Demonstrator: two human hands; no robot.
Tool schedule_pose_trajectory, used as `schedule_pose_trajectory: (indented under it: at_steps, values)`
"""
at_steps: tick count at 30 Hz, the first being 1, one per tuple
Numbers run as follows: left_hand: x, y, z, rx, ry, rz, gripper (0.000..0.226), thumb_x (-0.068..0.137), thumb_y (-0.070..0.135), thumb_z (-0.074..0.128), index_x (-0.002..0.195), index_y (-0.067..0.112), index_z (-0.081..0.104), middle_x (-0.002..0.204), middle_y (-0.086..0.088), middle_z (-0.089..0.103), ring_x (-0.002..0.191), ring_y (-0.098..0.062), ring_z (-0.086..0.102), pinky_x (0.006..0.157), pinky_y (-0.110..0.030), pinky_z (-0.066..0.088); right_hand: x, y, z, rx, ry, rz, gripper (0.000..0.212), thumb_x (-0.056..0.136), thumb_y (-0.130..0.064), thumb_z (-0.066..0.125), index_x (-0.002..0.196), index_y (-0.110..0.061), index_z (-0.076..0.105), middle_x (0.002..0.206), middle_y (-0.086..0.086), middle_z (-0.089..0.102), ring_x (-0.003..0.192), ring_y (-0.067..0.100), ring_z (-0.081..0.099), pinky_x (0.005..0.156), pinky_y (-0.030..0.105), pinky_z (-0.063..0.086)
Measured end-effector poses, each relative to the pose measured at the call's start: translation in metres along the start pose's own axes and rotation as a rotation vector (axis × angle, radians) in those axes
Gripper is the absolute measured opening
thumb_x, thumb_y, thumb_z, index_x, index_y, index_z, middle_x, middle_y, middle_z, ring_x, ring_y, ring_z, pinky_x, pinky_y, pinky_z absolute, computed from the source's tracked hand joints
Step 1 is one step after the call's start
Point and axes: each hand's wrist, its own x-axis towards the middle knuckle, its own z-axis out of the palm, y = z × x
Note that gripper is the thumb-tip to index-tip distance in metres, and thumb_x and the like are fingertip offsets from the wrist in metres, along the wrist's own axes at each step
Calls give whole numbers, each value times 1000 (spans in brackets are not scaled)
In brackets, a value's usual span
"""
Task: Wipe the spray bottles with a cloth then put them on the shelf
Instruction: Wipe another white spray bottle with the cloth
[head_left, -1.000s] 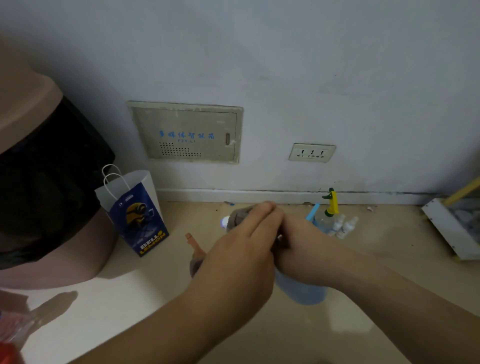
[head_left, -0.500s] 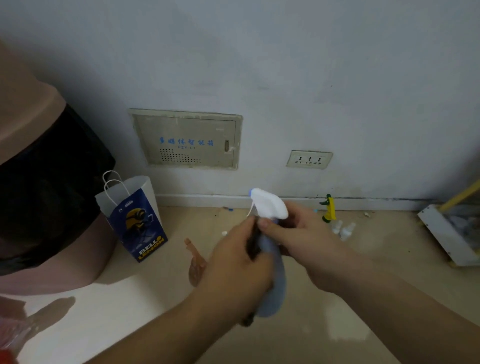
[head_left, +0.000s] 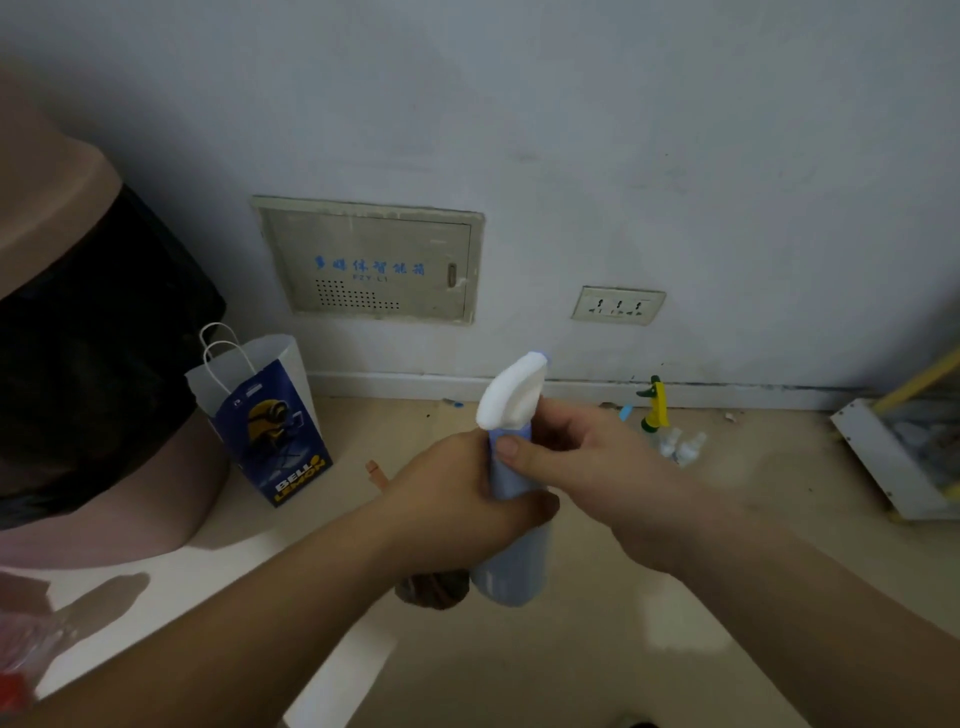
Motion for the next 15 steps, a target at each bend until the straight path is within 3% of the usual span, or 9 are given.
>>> schedule_pose_trajectory:
  at_steps: [3, 6, 7, 10, 13, 15]
  values:
    - [-3, 1, -6, -60, -65, 49, 36, 92, 35, 72, 127, 35, 63, 116, 16, 72, 106, 1, 68, 94, -33, 59, -1, 3, 0, -15, -50, -19, 25, 98, -31, 69, 123, -28, 72, 115, -6, 78, 112, 11, 72, 98, 36, 59]
    - [-1, 0, -5, -26, 112, 37, 43, 82, 47, 78, 121, 35, 66, 108, 16, 74, 99, 3, 69, 88, -33, 61, 4, 6, 5, 85, 61, -43, 19, 99, -32, 68, 117, -29, 73, 107, -11, 80, 101, 3, 73, 78, 18, 58]
    - [0, 2, -3, -29, 201, 11, 42, 79, 48, 79, 116, 32, 66, 103, 14, 74, 94, 3, 69, 84, -31, 62, 6, 7, 6, 143, 111, -41, 16, 99, -31, 69, 114, -28, 74, 104, -11, 80, 99, 3, 74, 79, 17, 56]
    - [-3, 11, -7, -310, 335, -65, 26, 87, 14, 73, 104, 33, 65, 90, 10, 74, 84, 3, 70, 74, -17, 59, 11, 9, 8, 231, 202, -30, 14, 98, -28, 70, 110, -25, 76, 101, -7, 82, 100, 7, 75, 85, 23, 52]
    - [-8, 14, -14, -598, 182, -59, 54, 87, -12, 58, 109, 37, 65, 103, 5, 77, 102, -12, 73, 90, -31, 60, 14, 7, 5, 273, 251, 11, 14, 96, -33, 73, 108, -27, 77, 104, -5, 81, 108, 18, 73, 97, 38, 53]
    - [-12, 15, -12, -547, 118, 40, 61, 89, -15, 60, 121, 37, 62, 109, 10, 77, 107, -3, 71, 91, -25, 59, 13, 4, 2, 306, 254, 39, 15, 96, -36, 73, 108, -30, 78, 106, -3, 80, 109, 22, 72, 100, 44, 54]
